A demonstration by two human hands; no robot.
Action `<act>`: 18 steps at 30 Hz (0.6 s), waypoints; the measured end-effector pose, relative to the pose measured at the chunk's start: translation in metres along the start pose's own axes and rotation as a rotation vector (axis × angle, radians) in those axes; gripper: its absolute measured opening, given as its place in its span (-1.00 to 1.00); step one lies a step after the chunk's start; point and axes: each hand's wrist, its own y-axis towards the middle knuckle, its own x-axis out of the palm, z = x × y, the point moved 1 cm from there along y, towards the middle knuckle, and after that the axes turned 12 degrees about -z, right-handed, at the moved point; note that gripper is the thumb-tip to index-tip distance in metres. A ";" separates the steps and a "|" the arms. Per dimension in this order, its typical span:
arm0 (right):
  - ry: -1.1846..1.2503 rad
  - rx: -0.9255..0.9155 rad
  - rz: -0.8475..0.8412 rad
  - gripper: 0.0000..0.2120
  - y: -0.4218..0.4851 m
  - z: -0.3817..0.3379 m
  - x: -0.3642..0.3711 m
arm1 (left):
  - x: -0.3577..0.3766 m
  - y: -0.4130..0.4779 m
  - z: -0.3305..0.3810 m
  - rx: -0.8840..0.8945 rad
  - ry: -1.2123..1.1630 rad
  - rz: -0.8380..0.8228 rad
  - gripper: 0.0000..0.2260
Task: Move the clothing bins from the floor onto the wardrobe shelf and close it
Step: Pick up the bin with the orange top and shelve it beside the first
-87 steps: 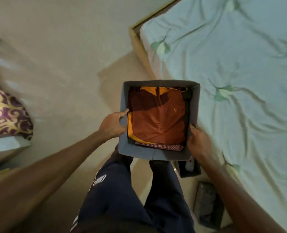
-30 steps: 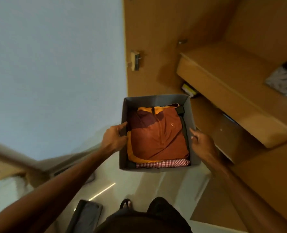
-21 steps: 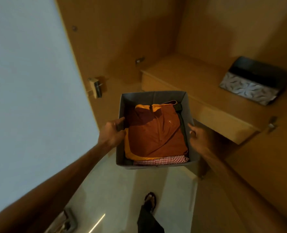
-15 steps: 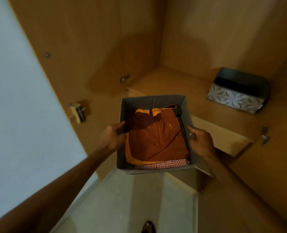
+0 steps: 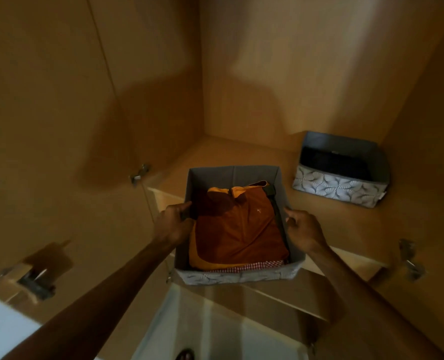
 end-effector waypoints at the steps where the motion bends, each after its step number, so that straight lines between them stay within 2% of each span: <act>1: 0.002 0.027 0.004 -0.62 0.013 0.002 -0.002 | 0.001 0.019 0.001 0.009 0.013 -0.012 -0.48; 7: -0.016 0.149 0.031 -0.65 0.097 0.015 -0.010 | 0.002 0.140 0.006 0.121 0.071 -0.092 -0.56; 11: -0.071 0.195 0.003 -0.69 0.171 0.017 -0.029 | -0.005 0.242 0.027 0.183 0.109 -0.213 -0.82; 14: -0.074 0.236 0.004 -0.67 0.222 0.011 -0.048 | -0.009 0.309 0.052 0.244 0.011 -0.248 -0.71; 16: -0.078 0.258 0.016 -0.57 0.239 0.002 -0.056 | -0.008 0.339 0.067 0.254 -0.032 -0.301 -0.82; 18: -0.134 0.293 -0.005 -0.60 0.243 -0.002 -0.062 | -0.006 0.360 0.071 0.248 0.093 -0.407 -0.90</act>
